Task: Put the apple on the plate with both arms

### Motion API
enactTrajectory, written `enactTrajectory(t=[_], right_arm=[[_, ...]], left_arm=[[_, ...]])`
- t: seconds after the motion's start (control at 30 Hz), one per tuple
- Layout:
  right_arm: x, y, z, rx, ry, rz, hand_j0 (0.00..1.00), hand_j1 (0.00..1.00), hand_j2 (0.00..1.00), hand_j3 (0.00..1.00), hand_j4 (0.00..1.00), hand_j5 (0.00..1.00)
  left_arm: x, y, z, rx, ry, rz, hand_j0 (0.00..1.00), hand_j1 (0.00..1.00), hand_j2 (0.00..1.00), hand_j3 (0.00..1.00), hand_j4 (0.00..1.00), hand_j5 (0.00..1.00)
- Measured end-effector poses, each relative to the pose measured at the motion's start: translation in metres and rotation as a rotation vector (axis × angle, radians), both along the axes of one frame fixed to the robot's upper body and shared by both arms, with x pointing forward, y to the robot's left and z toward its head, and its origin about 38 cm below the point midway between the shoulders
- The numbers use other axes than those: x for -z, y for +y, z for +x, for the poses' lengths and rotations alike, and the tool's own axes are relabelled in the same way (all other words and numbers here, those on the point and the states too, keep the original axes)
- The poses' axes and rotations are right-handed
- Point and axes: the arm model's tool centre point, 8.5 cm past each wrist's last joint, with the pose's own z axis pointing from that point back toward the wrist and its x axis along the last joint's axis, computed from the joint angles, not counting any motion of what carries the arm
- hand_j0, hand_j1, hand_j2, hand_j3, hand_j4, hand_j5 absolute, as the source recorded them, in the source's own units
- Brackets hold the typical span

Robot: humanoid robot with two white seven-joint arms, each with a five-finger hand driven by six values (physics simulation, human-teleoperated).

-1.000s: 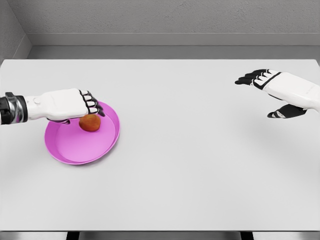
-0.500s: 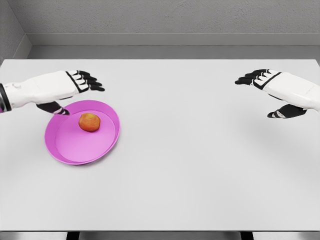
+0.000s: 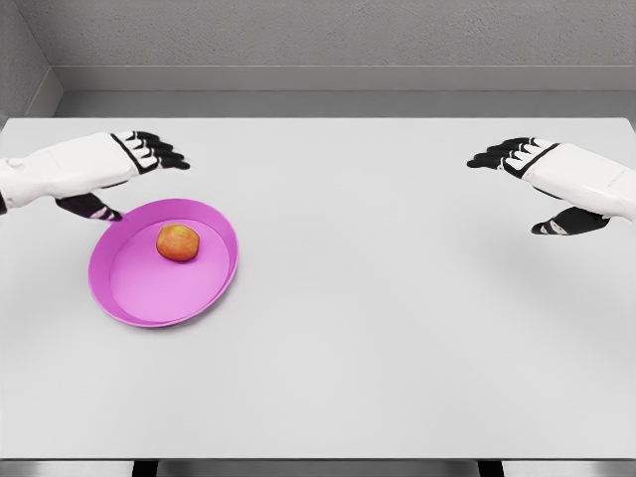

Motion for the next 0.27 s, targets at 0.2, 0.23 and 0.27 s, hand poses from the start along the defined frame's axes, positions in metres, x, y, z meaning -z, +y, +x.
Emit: enactTrajectory(t=[0.2,0.23,0.27], right_arm=[[0.0000,0.0000,0.0000,0.000,0.000,0.000,1.00,1.00,1.00,1.00,1.00,1.00],[0.0000,0.0000,0.0000,0.000,0.000,0.000,1.00,1.00,1.00,1.00,1.00,1.00],[0.0000,0.0000,0.0000,0.000,0.000,0.000,1.00,1.00,1.00,1.00,1.00,1.00]], left_arm=[[0.0001,0.0095,0.0027,-0.030,0.000,0.001,1.00,1.00,1.00,1.00,1.00,1.00],[-0.0001,0.0100,0.0028,-0.031,0.000,0.001,1.00,1.00,1.00,1.00,1.00,1.00],[-0.0002,0.0104,0.0029,-0.032,-0.001,0.001,1.00,1.00,1.00,1.00,1.00,1.00]])
